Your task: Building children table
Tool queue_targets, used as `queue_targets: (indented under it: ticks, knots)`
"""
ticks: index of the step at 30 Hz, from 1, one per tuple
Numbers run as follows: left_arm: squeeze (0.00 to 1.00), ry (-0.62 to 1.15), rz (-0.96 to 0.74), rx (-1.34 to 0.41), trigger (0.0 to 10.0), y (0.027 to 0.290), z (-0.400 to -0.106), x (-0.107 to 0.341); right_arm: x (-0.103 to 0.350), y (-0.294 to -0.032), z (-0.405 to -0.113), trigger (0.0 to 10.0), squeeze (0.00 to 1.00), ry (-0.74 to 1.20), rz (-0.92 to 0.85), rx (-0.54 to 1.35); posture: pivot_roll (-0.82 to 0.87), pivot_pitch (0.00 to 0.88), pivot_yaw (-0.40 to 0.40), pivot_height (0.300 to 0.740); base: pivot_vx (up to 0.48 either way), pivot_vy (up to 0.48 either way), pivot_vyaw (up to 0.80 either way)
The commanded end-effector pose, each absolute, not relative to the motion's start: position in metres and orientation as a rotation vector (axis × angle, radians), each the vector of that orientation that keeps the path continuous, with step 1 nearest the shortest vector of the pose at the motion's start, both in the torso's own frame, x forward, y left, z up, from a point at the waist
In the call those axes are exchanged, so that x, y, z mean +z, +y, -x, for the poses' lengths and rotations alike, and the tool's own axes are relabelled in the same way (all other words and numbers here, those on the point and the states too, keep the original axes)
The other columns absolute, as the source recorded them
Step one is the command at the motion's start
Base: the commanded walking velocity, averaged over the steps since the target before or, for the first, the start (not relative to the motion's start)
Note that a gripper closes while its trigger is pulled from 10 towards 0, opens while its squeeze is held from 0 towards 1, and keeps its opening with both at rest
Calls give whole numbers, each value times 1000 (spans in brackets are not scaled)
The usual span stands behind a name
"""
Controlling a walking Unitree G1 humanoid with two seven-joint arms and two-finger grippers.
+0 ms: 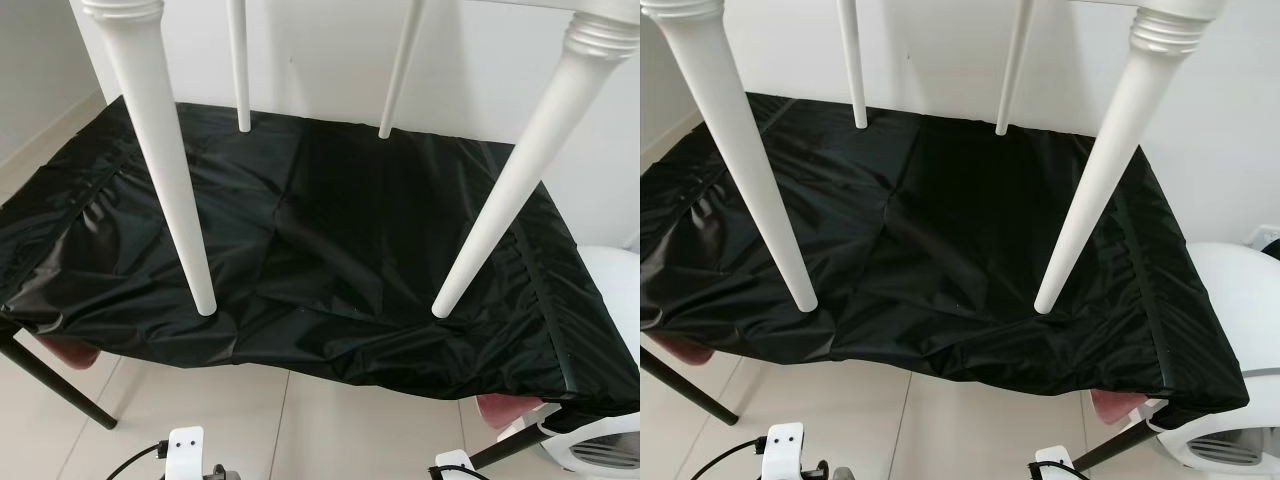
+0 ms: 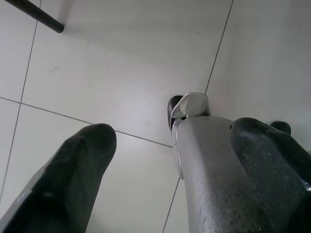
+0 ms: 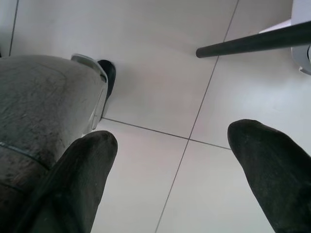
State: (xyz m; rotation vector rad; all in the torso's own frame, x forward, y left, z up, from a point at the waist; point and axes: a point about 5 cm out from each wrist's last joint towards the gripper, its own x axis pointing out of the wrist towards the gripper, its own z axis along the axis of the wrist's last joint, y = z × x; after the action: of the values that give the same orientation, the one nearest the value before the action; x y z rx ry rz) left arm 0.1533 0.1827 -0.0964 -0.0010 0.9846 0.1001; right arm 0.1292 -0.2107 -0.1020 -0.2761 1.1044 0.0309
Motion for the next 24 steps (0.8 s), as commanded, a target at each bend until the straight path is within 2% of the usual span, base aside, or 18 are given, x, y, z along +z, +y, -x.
queue_targets:
  ticks: [1, 24]
  knots:
    - [0, 1042, 15, 52, 10000, 175, -140, -103, -105, -209, -122, 10000, 0, 1124, 252, 19, -10, 0, -36, 740, 0, 0, 0]
    - [0, 1002, 32, 63, 10000, 174, -161, -95, -103, -208, -127, 10000, 0, 1113, 241, 1, 6, 0, -33, 740, 0, 0, 0]
